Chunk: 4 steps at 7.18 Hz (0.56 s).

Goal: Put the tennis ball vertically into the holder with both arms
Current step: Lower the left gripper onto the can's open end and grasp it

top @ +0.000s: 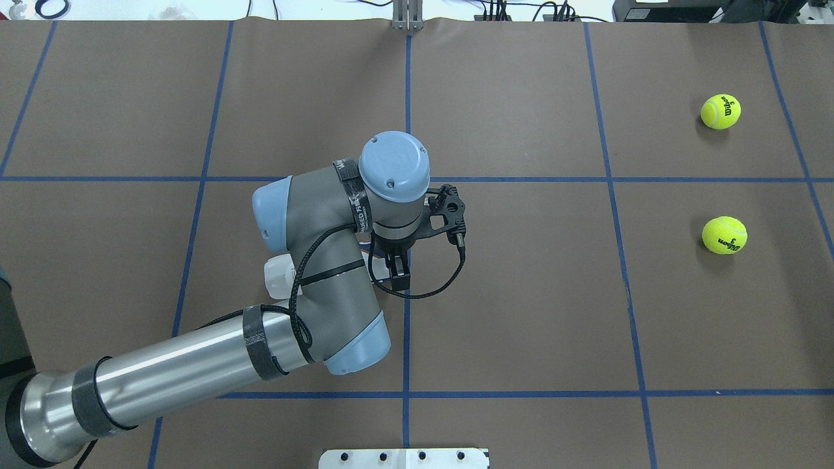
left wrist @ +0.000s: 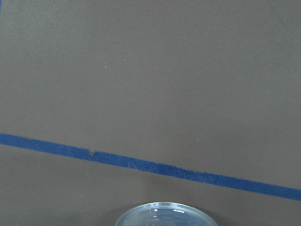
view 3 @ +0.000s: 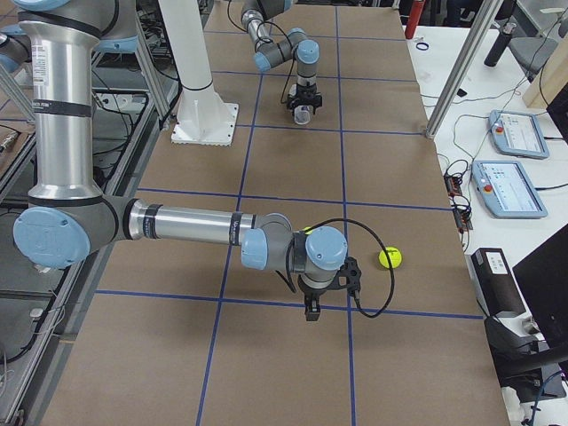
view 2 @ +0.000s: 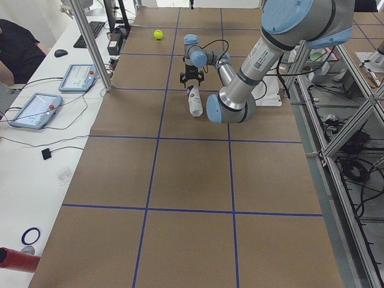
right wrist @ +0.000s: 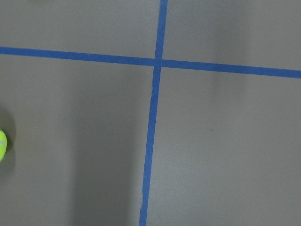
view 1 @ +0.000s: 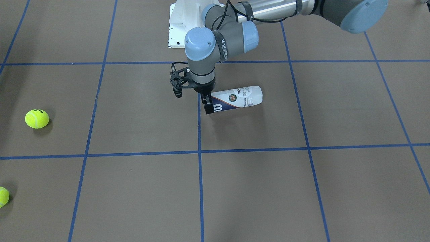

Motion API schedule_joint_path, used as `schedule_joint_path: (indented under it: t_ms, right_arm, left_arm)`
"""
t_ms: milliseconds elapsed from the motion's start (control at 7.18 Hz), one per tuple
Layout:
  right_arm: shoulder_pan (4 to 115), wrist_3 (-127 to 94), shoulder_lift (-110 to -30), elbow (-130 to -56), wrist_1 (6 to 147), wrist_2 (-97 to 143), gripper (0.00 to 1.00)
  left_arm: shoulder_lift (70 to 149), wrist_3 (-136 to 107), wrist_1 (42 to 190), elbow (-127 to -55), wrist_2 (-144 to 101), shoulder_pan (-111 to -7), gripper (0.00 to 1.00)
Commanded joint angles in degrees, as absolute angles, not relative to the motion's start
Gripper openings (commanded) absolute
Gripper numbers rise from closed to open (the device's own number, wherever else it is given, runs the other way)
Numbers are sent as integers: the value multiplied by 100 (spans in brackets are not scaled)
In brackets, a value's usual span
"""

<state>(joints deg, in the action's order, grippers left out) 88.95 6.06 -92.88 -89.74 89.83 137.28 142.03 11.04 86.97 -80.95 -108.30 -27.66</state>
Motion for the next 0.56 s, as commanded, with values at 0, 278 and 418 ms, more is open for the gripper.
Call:
schedule_joint_path:
  t_ms: [0,278,418]
  right_arm:
    - [8895,606,-9290,-8965,8982,13729,99]
    - [8895,606,-9281,-8965,8982,13729,100]
    - [8895,606,-9281,-8965,8982,13729,99]
  left_arm:
    - [14203,1107,8789,-8016,-10741,-2751,99]
    - [14203,1107,8789,-8016,-10732,-2751,99]
    - [14151,1107,8789,-8016,-10731,-2751,99]
